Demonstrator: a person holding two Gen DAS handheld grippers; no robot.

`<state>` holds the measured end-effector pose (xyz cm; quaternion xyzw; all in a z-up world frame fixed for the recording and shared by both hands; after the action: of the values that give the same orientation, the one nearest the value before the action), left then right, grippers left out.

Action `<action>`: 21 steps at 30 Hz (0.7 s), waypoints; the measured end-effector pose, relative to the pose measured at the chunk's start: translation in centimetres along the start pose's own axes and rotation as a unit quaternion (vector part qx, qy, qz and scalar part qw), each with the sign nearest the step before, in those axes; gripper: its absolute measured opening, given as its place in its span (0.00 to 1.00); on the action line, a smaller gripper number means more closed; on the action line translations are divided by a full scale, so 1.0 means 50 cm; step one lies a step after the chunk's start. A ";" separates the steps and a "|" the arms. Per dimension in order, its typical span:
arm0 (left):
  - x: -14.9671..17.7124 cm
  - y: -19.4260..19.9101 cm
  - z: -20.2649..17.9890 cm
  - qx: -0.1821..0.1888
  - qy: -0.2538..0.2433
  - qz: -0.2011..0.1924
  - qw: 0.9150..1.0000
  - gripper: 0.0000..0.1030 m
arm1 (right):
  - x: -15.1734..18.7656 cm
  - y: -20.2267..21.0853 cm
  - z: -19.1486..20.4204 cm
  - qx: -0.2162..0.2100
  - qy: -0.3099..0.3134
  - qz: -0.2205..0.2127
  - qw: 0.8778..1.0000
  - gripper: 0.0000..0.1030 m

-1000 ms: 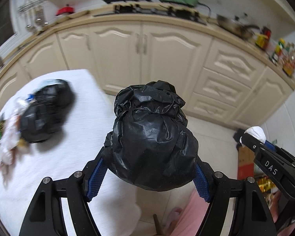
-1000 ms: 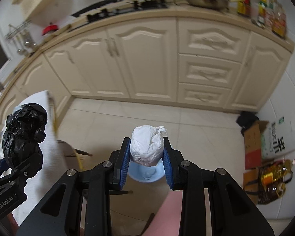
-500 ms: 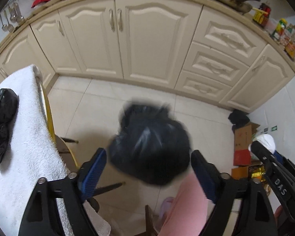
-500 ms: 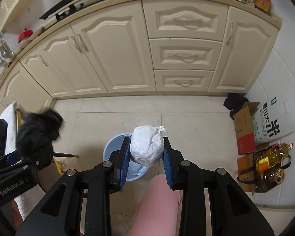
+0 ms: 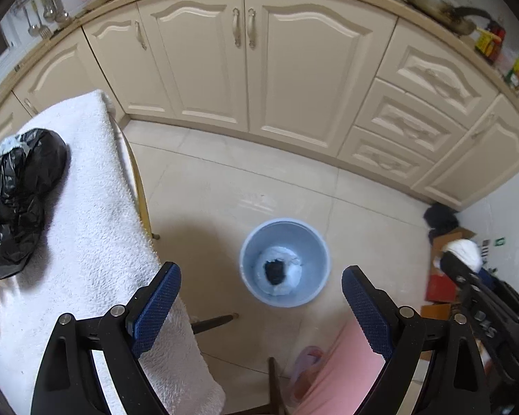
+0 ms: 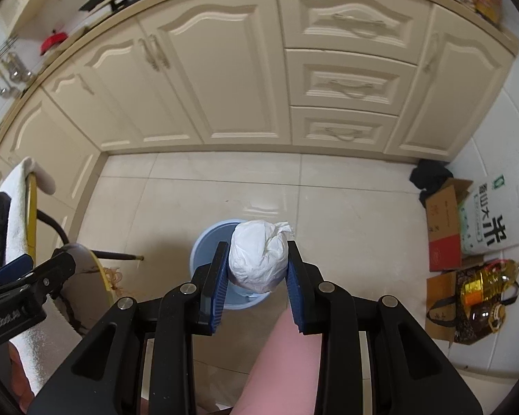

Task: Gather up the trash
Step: 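Open the left tool to drop the black bag while the right tool drops the tissue ball, then move both tools back over the table of trash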

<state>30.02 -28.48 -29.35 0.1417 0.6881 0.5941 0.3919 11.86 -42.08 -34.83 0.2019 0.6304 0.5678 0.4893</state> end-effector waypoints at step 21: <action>0.068 0.126 0.116 -0.009 0.044 -0.033 0.998 0.90 | -0.013 0.014 0.131 -0.013 0.052 -0.025 0.998 0.79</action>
<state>30.19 -20.51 -24.68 0.0889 0.7034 0.5927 0.3822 17.47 -39.02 -33.11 0.1503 0.6523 0.5735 0.4723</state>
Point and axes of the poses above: each gripper's, at about its wrist camera, not at the fingertips, and y roughly against the way its jaws point, z to its left, x to its underside, the point moved 5 cm from there along -y, roughly the way its jaws point, and after that the axes turned 6 degrees about -y, right-handed, at the moved point
